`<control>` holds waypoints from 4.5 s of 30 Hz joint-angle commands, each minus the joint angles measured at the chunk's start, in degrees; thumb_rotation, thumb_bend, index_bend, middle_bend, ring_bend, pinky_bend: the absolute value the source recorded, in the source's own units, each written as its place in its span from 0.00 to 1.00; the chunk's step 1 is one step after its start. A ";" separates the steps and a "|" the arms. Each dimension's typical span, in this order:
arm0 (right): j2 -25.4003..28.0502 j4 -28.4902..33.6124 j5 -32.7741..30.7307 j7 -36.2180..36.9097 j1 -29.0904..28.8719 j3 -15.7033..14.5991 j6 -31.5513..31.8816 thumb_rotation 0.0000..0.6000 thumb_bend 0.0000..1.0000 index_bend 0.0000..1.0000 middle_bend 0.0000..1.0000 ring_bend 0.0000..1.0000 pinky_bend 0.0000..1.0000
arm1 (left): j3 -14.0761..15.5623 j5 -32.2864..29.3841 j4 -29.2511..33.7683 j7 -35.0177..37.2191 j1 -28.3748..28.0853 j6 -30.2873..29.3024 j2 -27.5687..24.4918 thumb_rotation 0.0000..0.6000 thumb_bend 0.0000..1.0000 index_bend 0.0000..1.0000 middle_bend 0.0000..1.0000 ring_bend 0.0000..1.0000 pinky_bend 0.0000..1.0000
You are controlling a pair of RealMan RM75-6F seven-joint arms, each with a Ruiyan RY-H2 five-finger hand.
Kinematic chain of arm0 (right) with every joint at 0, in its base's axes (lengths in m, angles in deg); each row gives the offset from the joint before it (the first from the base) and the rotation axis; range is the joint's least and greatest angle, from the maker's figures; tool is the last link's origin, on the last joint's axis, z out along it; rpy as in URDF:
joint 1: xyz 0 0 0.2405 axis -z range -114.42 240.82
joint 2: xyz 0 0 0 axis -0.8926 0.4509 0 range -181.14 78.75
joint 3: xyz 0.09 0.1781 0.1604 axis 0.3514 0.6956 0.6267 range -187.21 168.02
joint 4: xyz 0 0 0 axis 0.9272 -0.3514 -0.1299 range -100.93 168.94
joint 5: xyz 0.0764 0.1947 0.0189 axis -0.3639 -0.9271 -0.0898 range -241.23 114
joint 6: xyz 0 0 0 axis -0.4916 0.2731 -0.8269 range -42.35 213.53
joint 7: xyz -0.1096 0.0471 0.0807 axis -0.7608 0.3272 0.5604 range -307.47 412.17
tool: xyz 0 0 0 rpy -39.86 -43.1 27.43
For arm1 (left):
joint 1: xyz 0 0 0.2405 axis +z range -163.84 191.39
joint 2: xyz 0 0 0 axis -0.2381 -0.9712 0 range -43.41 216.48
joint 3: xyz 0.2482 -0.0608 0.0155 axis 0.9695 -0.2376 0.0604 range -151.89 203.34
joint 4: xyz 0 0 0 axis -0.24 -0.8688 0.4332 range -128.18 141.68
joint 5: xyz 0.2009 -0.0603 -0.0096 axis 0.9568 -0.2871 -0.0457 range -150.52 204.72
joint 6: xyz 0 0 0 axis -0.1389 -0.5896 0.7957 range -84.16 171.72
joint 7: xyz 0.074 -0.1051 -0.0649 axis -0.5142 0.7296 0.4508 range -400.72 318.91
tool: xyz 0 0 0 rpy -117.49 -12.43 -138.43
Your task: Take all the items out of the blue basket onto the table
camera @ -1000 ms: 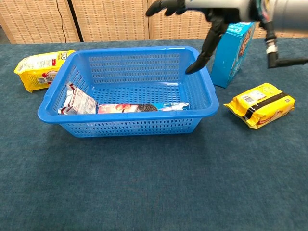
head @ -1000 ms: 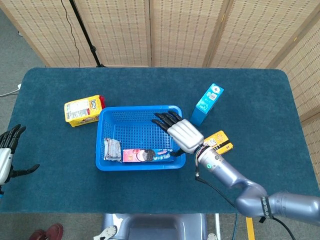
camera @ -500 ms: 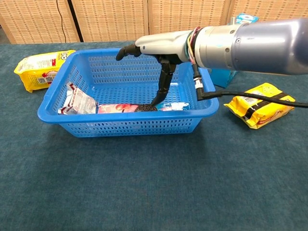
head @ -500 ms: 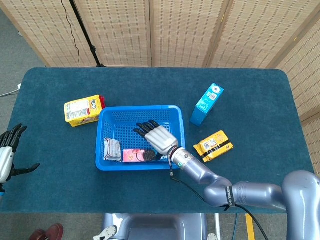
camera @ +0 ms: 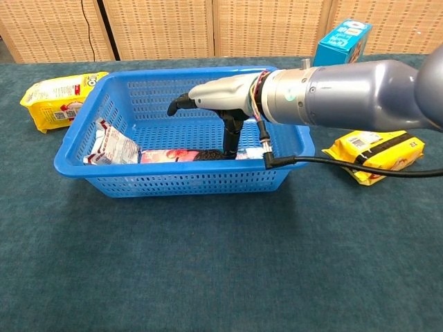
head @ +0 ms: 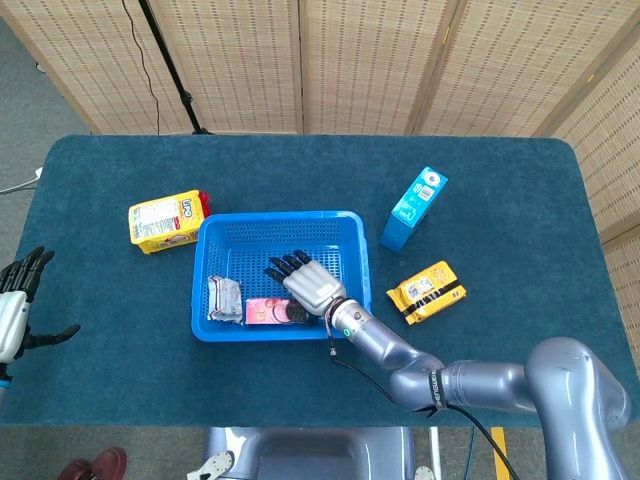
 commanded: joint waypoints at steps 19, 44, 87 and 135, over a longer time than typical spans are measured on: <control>-3.87 -9.31 4.86 -0.27 0.75 0.18 4.61 1.00 0.00 0.00 0.00 0.00 0.03 | 0.19 0.28 -0.15 0.89 0.10 0.08 -0.28 1.00 0.01 0.00 0.00 0.00 0.00; 2.78 2.71 -11.31 -6.84 -4.30 -2.95 0.01 1.00 0.00 0.00 0.00 0.00 0.00 | 0.50 0.96 -0.18 1.13 0.06 0.09 -0.48 1.00 0.01 0.00 0.00 0.00 0.00; 24.23 17.28 15.45 5.48 16.08 2.75 26.92 1.00 0.16 0.59 0.65 0.62 0.63 | 2.22 5.15 -0.29 4.27 -0.10 0.07 -1.06 1.00 0.01 0.00 0.00 0.00 0.00; 31.46 1.90 45.26 45.05 50.17 -13.46 41.78 1.00 0.00 0.00 0.00 0.00 0.05 | -4.83 -10.62 19.69 -19.18 -29.03 30.37 -4.80 1.00 0.01 0.00 0.00 0.00 0.00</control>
